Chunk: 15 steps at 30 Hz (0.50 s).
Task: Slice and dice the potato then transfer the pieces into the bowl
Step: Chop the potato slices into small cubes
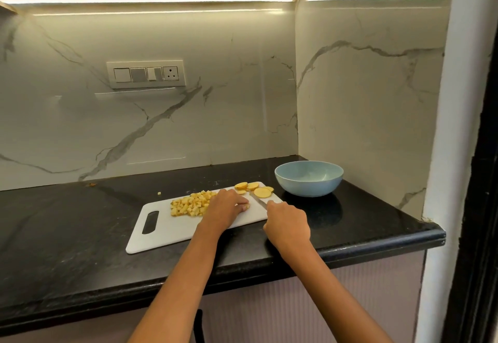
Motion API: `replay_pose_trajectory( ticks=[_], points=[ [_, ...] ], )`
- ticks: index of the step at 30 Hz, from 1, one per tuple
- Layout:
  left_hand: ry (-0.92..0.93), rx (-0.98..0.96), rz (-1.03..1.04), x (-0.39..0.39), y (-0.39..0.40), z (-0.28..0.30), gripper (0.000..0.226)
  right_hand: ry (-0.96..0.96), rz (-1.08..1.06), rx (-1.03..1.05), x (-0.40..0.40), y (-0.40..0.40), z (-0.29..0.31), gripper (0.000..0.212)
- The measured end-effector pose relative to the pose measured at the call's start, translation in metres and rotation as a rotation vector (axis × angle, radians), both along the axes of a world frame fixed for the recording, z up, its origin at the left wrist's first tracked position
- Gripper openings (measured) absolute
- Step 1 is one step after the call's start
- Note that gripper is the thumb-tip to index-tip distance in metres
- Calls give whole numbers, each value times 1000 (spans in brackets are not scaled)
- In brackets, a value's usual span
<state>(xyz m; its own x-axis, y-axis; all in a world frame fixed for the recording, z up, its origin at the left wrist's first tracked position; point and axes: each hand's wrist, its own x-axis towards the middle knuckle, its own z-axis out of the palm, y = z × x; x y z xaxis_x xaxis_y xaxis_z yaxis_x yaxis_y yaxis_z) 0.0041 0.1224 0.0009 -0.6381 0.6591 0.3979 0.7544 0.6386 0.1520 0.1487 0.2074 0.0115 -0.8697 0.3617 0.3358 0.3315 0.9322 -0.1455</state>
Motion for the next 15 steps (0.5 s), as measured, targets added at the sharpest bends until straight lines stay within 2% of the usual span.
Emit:
replay_pose_trajectory(
  ticks=[3,7,15],
  points=[
    [16,12,105,3,-4,0,31,-34,15,14,5,-2,0,29],
    [-61,76,180,3,-11,1,35,-40,31,38,9,-5,-1,28],
    [-127,117,224,8,-13,1,26,-57,72,83,12,-9,1,30]
  ],
)
